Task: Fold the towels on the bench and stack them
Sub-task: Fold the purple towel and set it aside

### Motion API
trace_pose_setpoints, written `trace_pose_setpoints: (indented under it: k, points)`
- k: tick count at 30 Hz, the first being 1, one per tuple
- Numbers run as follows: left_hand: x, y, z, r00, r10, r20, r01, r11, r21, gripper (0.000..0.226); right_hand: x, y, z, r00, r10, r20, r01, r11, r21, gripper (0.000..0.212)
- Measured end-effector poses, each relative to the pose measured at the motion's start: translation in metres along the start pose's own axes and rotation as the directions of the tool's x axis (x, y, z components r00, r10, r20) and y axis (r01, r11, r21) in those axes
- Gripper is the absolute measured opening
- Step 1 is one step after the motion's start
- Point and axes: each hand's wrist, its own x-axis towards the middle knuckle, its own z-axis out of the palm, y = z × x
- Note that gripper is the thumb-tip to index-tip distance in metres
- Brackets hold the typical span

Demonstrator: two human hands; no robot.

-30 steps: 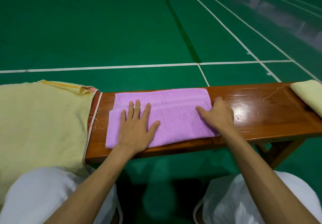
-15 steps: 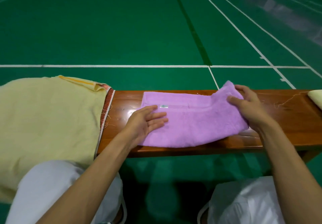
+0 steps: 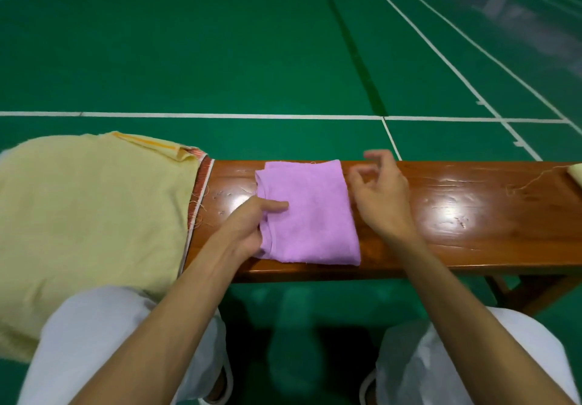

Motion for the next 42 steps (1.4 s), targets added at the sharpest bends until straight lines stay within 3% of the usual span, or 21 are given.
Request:
trace_pose_setpoints:
  k: [2,4,8,12,15,17,19,21,23,25,28,30,34,37,39,42]
  points:
    - [0.003,0.001,-0.002,0.999,-0.017,-0.028,0.017,1.000,0.025,0.028,0.002,0.018,-0.006,0.973,0.227,0.028,-0.221,0.964,-0.147,0.047]
    - [0.005,0.003,-0.003,0.999,-0.019,-0.026,0.020,0.999,0.032,0.028,0.001,0.024,-0.004,0.936,0.324,0.139,-0.308,0.943,-0.124,0.037]
    - [0.003,0.006,-0.004,0.999,0.032,-0.001,-0.031,0.997,0.075,0.035,-0.005,0.021,0.009,0.967,0.201,0.158,-0.176,0.971,-0.159,0.021]
    - [0.008,0.017,-0.013,0.971,0.235,0.042,-0.238,0.965,0.113,0.082,-0.006,0.023,0.007,0.979,0.165,0.123,-0.146,0.978,-0.147,0.021]
    - [0.017,0.024,-0.030,0.925,0.380,0.010,-0.374,0.905,0.201,0.091,-0.008,0.024,0.006,0.983,0.140,0.116,-0.124,0.983,-0.134,0.021]
    - [0.018,0.021,-0.040,0.833,0.552,-0.027,-0.466,0.726,0.506,0.088,-0.011,0.022,0.005,0.996,0.080,0.045,-0.070,0.980,-0.186,0.028]
    - [0.013,0.014,-0.042,0.670,0.741,0.051,-0.502,0.401,0.767,0.081,-0.015,0.017,0.004,0.999,-0.038,-0.038,0.026,0.962,-0.273,0.033]
    - [0.005,0.006,-0.038,0.518,0.797,0.311,-0.515,0.000,0.857,0.068,-0.021,0.013,0.006,0.965,-0.258,-0.037,0.229,0.910,-0.347,0.042]
    - [0.003,-0.010,-0.034,0.539,0.627,0.562,-0.476,-0.324,0.818,0.059,-0.028,0.017,0.012,0.880,-0.440,0.177,0.474,0.804,-0.359,0.067]
    - [0.008,-0.031,-0.040,0.644,0.453,0.617,-0.431,-0.451,0.781,0.056,-0.036,0.030,0.021,0.767,-0.450,0.457,0.624,0.690,-0.368,0.086]
    - [0.012,-0.046,-0.048,0.699,0.416,0.582,-0.406,-0.440,0.801,0.060,-0.042,0.048,0.029,0.709,-0.358,0.608,0.665,0.628,-0.405,0.095]
    - [0.008,-0.047,-0.049,0.714,0.413,0.566,-0.415,-0.401,0.817,0.065,-0.041,0.050,0.026,0.711,-0.360,0.603,0.662,0.632,-0.403,0.098]
    - [-0.011,-0.054,-0.055,0.729,0.377,0.571,-0.411,-0.426,0.806,0.089,-0.053,0.054,0.017,0.682,-0.464,0.565,0.709,0.610,-0.354,0.107]
    - [-0.022,-0.053,-0.068,0.705,0.343,0.621,-0.447,-0.465,0.764,0.102,-0.064,0.066,0.010,0.616,-0.534,0.579,0.774,0.546,-0.321,0.110]
    - [-0.027,-0.051,-0.078,0.680,0.350,0.644,-0.468,-0.470,0.749,0.104,-0.066,0.070,0.005,0.621,-0.535,0.573,0.771,0.552,-0.319,0.107]
    - [-0.032,-0.048,-0.087,0.612,0.431,0.663,-0.514,-0.420,0.748,0.082,-0.067,0.078,-0.005,0.660,-0.541,0.522,0.725,0.640,-0.254,0.089]
